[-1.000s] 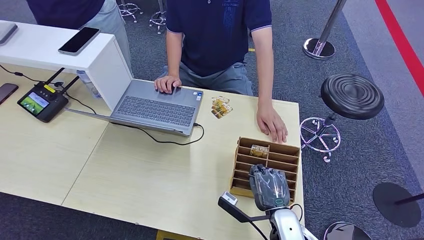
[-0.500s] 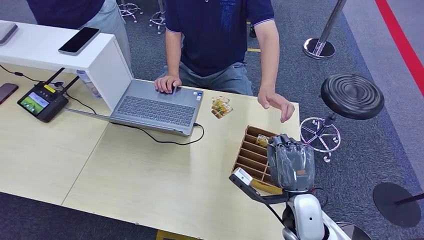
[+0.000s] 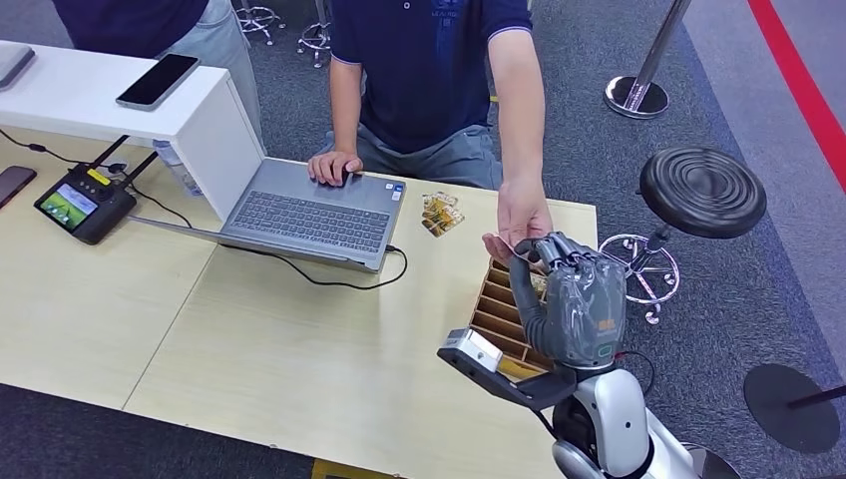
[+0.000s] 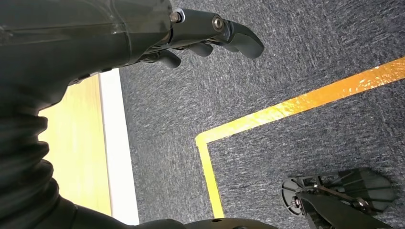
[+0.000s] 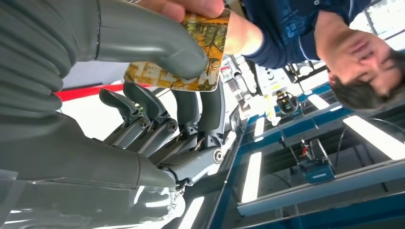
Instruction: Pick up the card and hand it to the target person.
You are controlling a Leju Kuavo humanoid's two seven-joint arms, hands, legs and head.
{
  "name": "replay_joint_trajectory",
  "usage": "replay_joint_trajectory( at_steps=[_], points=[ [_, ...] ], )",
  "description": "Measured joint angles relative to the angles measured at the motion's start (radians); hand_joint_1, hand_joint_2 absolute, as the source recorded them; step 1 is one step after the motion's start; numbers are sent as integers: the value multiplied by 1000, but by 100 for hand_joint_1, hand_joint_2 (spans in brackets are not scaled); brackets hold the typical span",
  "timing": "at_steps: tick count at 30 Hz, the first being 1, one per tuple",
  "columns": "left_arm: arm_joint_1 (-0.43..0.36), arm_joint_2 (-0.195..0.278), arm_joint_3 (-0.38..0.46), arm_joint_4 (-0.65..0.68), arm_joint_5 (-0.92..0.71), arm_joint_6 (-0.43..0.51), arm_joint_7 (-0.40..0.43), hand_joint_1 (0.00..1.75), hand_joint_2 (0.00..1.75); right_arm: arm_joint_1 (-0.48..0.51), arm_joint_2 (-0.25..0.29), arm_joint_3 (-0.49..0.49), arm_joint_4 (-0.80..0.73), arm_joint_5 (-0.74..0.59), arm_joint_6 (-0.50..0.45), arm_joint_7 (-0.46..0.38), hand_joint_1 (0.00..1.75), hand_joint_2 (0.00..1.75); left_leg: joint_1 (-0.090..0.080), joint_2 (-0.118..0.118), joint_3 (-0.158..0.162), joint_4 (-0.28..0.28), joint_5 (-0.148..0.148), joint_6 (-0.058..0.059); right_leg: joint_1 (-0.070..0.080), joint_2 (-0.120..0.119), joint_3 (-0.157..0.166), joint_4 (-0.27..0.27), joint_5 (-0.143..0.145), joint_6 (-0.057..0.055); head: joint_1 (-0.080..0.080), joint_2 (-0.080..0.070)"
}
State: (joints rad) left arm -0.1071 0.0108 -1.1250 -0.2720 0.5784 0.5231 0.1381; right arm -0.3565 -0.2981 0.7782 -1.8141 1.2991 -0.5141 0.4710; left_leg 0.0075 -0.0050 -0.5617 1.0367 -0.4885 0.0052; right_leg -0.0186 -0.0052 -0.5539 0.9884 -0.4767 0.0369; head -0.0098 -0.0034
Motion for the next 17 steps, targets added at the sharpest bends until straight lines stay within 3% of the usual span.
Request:
replay_joint_trajectory(
  at_steps=[2,3,5,6,7,9,10,14,17],
  points=[
    [0,0,-1,0,1,-2,3,0,175,-3,8,7,3,-5,-3,-3,175,175,0,0,0,0,0,0,0,0,0,0,0,0,0,0],
    [0,1,-1,0,4,-4,8,0,175,-4,11,10,5,-6,-4,-5,153,175,0,0,0,0,0,0,0,0,0,0,0,0,0,0],
    [0,1,-1,0,11,-7,18,0,175,-5,17,15,9,-8,-4,-6,69,175,0,0,-1,0,0,0,0,0,0,0,0,0,0,0],
    [0,1,-1,0,15,-8,22,0,131,-5,20,18,11,-9,-3,-7,25,175,0,0,-1,0,0,0,0,0,-1,0,0,0,0,0],
    [0,1,-1,0,18,-9,25,0,87,-5,21,21,12,-10,-3,-7,3,175,0,0,-1,0,0,0,0,0,-1,0,0,0,0,0],
    [0,2,-1,0,18,-11,29,0,0,-5,22,26,14,-12,-3,-2,0,175,0,0,-1,0,0,0,0,0,-1,0,0,0,0,0],
    [0,2,-1,0,18,-11,30,0,0,-5,22,27,15,-14,-3,2,0,175,0,0,-1,0,0,0,0,0,-1,0,0,0,0,0],
    [0,2,-1,0,19,-14,38,0,0,4,22,30,18,-22,-6,30,0,0,0,0,0,0,0,0,0,0,-1,0,0,0,0,0],
    [0,2,-1,0,19,-17,42,0,0,17,18,27,20,-28,-13,52,0,0,0,0,0,0,0,0,0,0,-1,0,0,0,0,0]
  ],
)
